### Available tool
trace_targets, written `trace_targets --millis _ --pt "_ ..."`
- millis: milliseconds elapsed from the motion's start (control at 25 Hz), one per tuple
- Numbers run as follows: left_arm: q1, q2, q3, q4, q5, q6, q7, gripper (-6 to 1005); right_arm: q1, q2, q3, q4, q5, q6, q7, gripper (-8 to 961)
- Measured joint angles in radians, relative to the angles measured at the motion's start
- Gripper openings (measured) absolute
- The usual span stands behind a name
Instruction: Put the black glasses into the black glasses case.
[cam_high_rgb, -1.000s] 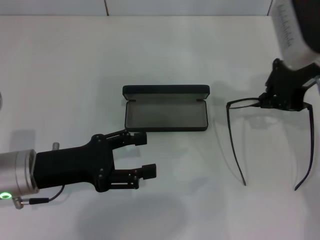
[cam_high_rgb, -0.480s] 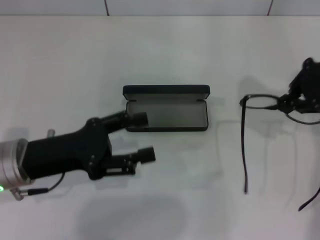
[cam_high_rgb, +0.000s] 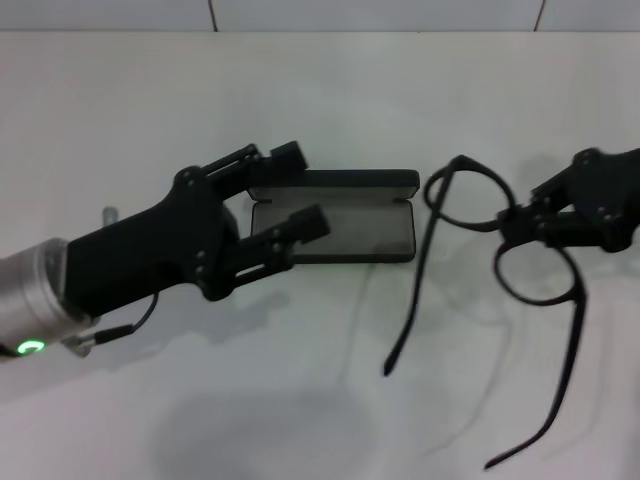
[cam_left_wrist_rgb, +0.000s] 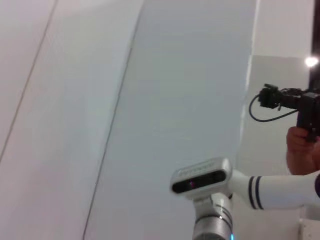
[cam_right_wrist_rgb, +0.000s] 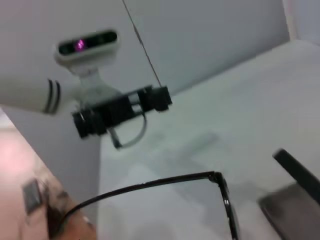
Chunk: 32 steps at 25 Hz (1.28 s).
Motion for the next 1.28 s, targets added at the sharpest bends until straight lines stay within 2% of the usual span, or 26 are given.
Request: trace_targets --millis 160,360,480,920,1120,1280 --pt "-0.040 0.000 0.006 -0.005 0.004 0.004 0.028 754 0.006 0.013 0.000 0.079 0.059 0.005 0.019 77" --pt "-0.080 -0.005 0.055 -0.008 -0.016 0.059 0.098 516 0.011 0.041 -0.009 0.087 0.098 -0.008 0.054 77" --pt "-0.088 -0.005 0.074 -0.010 -0.032 0.060 0.110 304 0.015 0.049 -0.009 0.092 0.099 -0.013 0.057 77" --pt "-0.114 -0.006 0.074 -0.074 -0.035 0.058 0.174 84 0.016 0.055 -0.030 0.111 0.152 -0.051 0.050 76" --pt "-0.121 -0.008 0.074 -0.076 -0.036 0.058 0.175 15 0.024 0.055 -0.030 0.113 0.160 -0.052 0.048 76" --pt "-0.130 -0.009 0.074 -0.080 -0.036 0.058 0.176 18 0.031 0.056 -0.032 0.113 0.168 -0.052 0.048 76"
